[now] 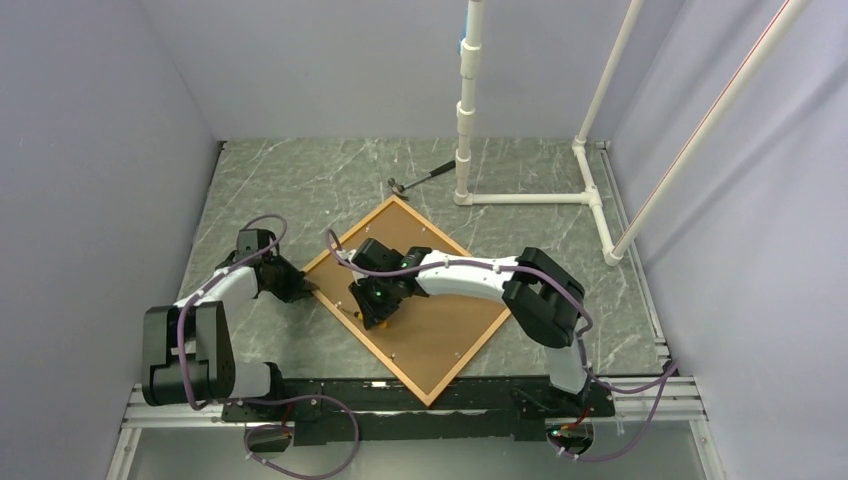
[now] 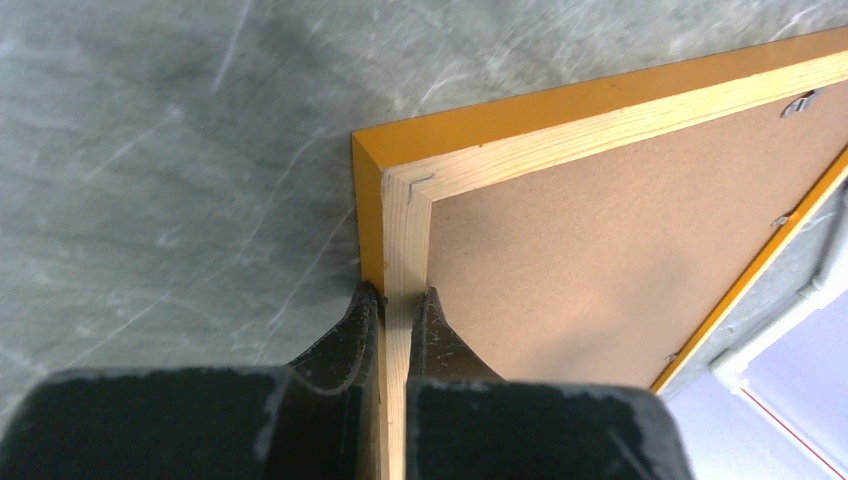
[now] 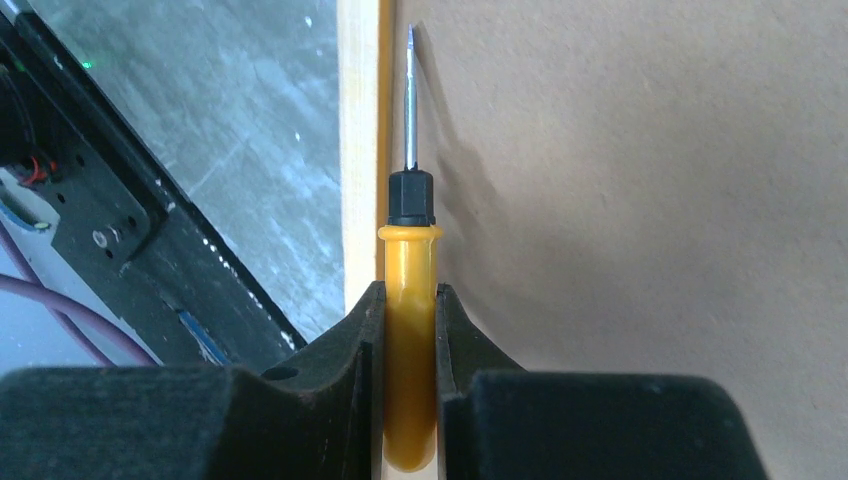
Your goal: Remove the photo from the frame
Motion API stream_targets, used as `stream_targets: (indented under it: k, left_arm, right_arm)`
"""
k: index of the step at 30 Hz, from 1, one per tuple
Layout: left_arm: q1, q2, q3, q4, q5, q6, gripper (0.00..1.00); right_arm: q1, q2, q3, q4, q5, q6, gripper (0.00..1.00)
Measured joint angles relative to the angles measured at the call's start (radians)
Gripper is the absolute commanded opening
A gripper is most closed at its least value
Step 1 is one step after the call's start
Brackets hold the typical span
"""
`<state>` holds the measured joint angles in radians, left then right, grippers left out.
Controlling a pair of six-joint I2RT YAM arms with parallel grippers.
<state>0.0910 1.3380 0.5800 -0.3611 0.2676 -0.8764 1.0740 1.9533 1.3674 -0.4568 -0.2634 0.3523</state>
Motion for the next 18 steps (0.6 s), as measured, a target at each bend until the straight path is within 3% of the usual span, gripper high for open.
stream_targets:
  k: [8, 18]
  left_arm:
    - [0.013, 0.019, 0.0, 0.036, 0.035, 0.0, 0.0]
    - [0.017, 0.028, -0.019, 0.145, 0.032, -0.005, 0.0]
  right_arm:
    - [0.003, 0.064, 0.084, -0.022, 0.016, 0.035, 0.0]
    - [0.022, 0.108, 0.159, -0.046, 0.14, 0.13, 0.0]
